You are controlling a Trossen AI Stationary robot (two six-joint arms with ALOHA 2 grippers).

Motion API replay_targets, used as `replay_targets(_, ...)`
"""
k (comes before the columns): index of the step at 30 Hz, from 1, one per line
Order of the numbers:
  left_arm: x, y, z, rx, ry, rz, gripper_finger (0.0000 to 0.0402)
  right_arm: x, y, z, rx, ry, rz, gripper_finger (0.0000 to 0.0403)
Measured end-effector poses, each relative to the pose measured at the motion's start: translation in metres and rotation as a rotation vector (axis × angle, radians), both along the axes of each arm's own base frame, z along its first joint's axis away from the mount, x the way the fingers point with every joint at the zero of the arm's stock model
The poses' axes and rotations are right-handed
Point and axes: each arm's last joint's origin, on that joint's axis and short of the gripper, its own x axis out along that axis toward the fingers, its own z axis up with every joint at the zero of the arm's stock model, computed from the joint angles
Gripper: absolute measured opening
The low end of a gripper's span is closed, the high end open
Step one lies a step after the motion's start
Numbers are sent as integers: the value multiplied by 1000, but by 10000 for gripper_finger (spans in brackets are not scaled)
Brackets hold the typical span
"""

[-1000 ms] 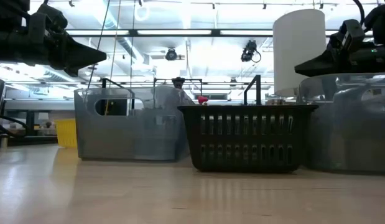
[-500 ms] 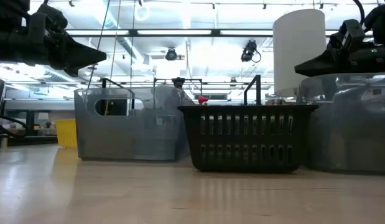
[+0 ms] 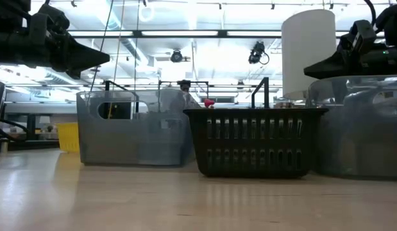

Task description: Stack baskets on shelf by color

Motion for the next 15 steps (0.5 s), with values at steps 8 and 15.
replay_targets(8,0,0,0,0,0,0,31,0,0,0,0,-1,0,12)
replay_targets(15,0,0,5,26,-45,1,27,0,0,0,0,0,0,12)
